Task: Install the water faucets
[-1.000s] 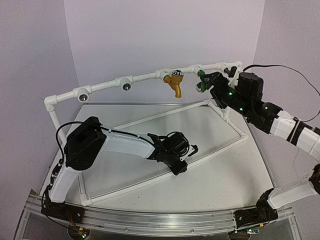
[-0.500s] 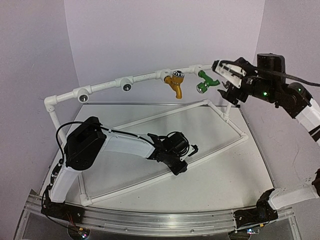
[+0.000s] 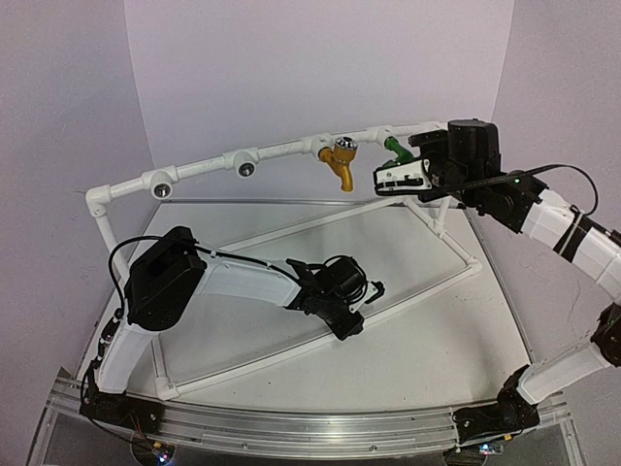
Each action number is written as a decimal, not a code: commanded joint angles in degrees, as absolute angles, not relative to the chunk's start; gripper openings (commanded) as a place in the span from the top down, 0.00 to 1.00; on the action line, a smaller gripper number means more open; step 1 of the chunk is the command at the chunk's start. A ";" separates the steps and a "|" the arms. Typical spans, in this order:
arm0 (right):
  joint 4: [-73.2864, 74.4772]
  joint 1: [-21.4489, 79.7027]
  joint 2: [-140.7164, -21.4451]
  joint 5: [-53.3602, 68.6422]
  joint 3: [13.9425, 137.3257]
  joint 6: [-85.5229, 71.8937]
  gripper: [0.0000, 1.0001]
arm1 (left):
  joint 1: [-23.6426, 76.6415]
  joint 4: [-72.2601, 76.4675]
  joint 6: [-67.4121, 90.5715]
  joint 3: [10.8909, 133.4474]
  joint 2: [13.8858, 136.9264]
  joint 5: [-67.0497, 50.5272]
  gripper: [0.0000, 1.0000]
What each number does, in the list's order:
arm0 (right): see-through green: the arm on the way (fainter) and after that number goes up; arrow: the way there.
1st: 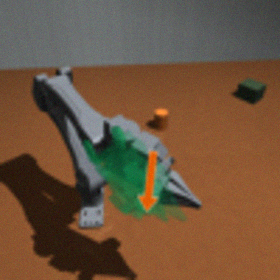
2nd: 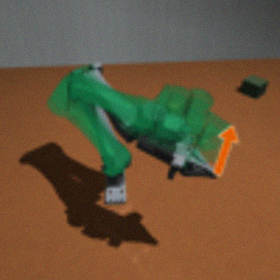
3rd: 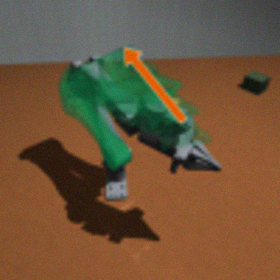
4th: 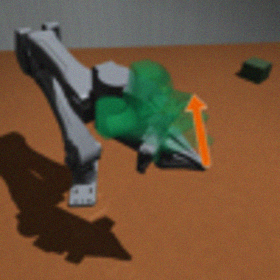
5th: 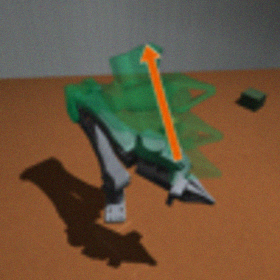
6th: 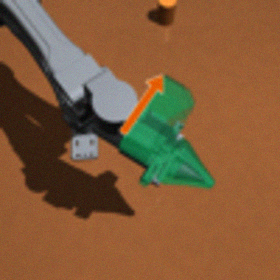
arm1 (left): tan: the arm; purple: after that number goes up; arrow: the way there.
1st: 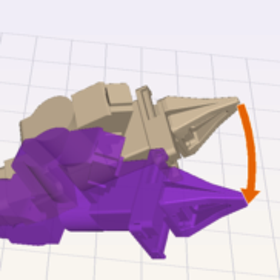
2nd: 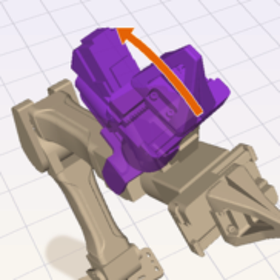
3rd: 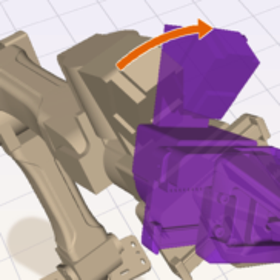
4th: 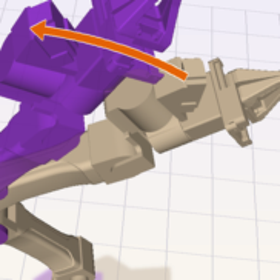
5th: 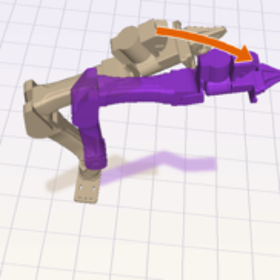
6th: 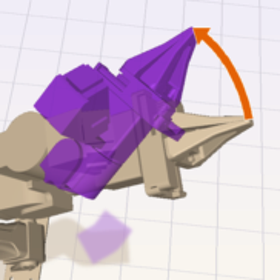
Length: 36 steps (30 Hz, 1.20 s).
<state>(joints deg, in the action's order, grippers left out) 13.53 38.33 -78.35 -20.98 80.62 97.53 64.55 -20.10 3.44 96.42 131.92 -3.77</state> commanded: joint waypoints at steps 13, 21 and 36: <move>9.12 39.29 -82.70 -22.30 82.54 58.28 0.80 | 64.96 -26.21 6.52 94.13 137.72 -4.66 1.00; 10.71 38.81 -81.34 -15.32 80.82 5.79 1.00 | 64.97 -26.20 6.59 94.17 137.74 -5.25 1.00; 5.27 34.35 -73.61 0.03 73.33 -62.39 0.25 | 65.03 -26.60 6.64 94.38 137.98 -4.49 1.00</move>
